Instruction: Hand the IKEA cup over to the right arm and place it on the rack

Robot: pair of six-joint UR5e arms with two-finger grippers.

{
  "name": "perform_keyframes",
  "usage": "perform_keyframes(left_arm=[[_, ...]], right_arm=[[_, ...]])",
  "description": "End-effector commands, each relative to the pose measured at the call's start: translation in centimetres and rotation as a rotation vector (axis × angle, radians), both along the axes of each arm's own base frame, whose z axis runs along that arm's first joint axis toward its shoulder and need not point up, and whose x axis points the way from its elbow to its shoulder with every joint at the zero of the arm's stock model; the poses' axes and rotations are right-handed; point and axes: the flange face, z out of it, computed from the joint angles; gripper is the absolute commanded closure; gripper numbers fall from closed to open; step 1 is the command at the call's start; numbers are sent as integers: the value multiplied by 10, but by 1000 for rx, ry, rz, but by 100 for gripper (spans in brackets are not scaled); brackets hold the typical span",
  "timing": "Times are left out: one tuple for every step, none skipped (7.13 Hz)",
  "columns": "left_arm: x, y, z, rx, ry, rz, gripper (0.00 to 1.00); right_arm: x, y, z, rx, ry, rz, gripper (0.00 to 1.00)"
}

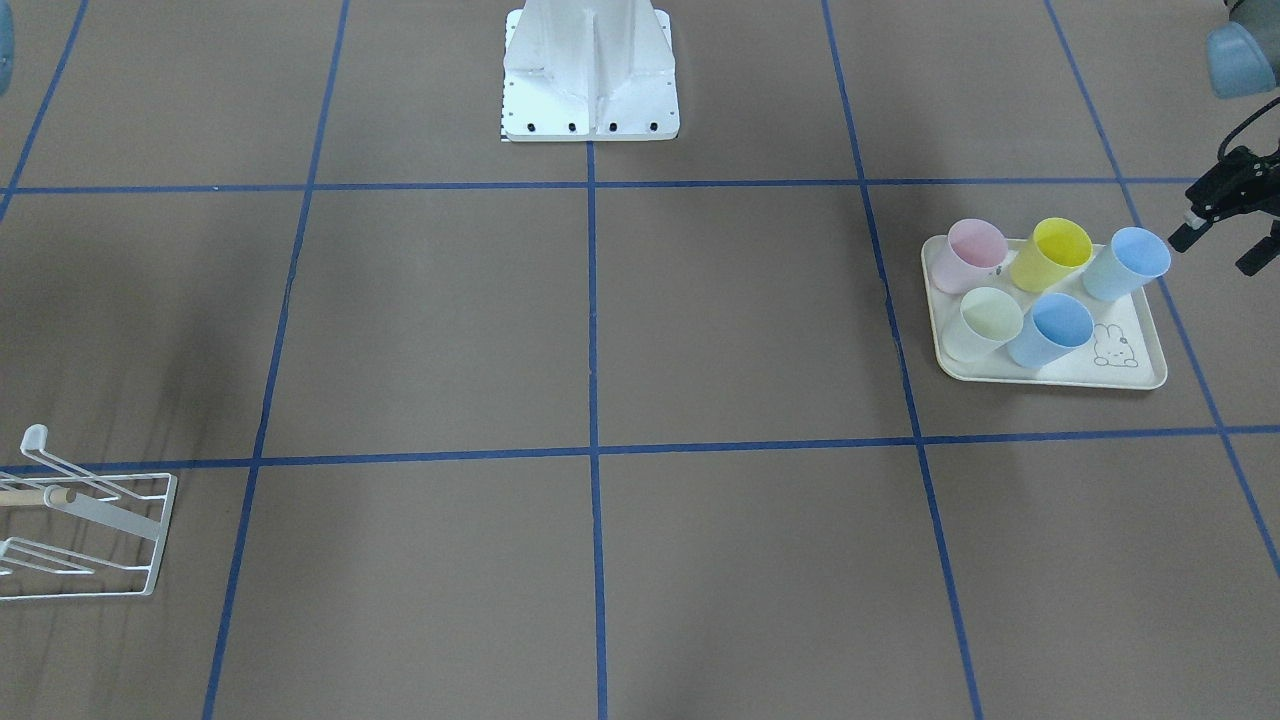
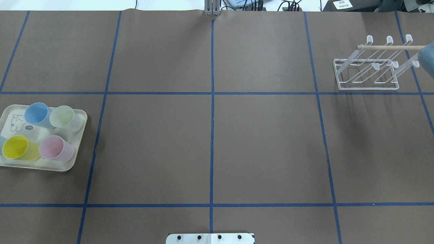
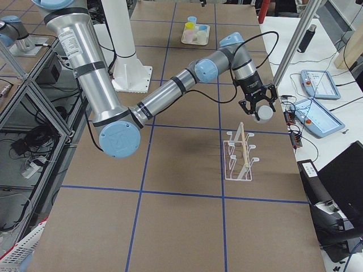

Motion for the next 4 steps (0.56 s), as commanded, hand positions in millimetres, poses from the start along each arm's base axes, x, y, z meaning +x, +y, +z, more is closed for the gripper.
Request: perform_keyframes(left_arm=[[-14,10,5,-9,28,15,0],[-17,11,4,-12,42,21,0],[-19,11,4,-12,44,16,0],[-19,10,4,-12,44,16,0]], right_arm=[[-44,-13,27,-9,218,-55,78],[-60,-17,39,-15,256,-61,77],[-70,-18,50,-29,276,-67,77],[-96,-18,64,-39,294,-39,77]])
